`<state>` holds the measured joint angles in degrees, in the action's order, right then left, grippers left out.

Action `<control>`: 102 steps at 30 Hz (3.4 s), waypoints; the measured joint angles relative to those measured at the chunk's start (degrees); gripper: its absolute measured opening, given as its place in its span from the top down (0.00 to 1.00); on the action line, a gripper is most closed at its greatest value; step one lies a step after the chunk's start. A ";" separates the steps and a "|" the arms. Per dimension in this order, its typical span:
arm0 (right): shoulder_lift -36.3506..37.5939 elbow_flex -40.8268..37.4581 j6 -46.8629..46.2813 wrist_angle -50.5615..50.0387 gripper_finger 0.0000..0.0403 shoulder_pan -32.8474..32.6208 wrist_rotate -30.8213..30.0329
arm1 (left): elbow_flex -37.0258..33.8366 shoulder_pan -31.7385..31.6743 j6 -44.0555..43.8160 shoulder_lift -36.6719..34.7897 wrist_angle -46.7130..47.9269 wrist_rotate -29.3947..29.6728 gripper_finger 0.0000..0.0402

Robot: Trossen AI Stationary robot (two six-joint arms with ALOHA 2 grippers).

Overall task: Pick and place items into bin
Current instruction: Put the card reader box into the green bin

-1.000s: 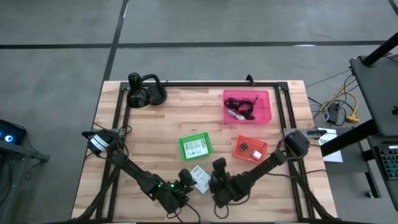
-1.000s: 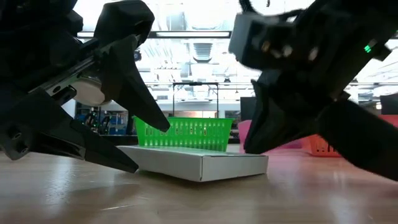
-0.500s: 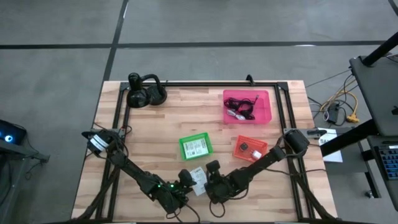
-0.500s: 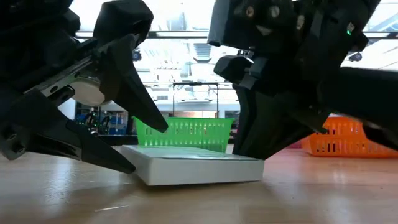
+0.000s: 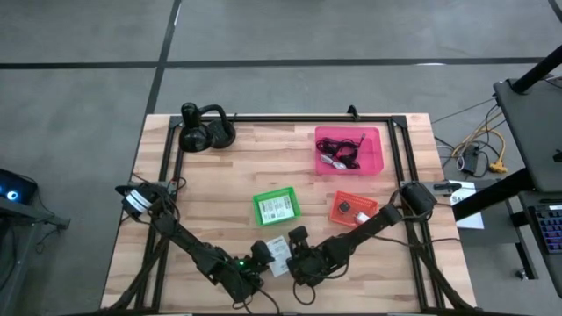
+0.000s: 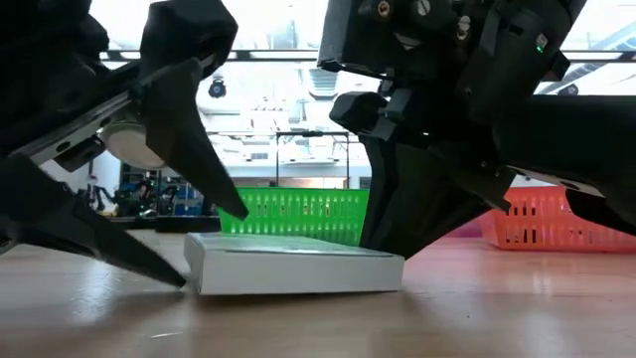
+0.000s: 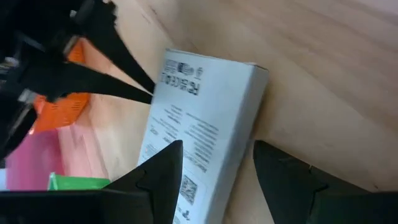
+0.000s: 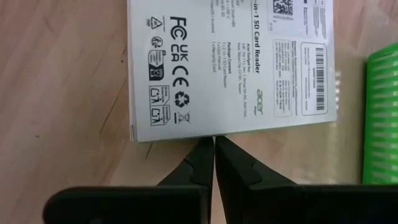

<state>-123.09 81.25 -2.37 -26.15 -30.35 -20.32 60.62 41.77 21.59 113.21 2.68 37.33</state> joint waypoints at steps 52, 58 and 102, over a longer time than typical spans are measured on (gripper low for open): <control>0.16 -0.16 1.19 4.06 0.98 0.35 2.80 | 1.40 -1.15 7.29 -1.40 -2.03 3.71 0.86; 1.66 -0.24 -0.51 3.06 0.98 0.14 2.79 | 1.38 -1.10 7.29 -1.51 -2.01 4.24 0.87; 21.62 -10.65 -22.57 -9.18 0.91 -10.67 -17.40 | 7.13 -5.32 -0.57 -7.21 -3.56 24.41 0.87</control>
<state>-101.47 70.60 -24.94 -35.34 -41.01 -37.71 67.75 36.45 21.02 106.00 -0.88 61.74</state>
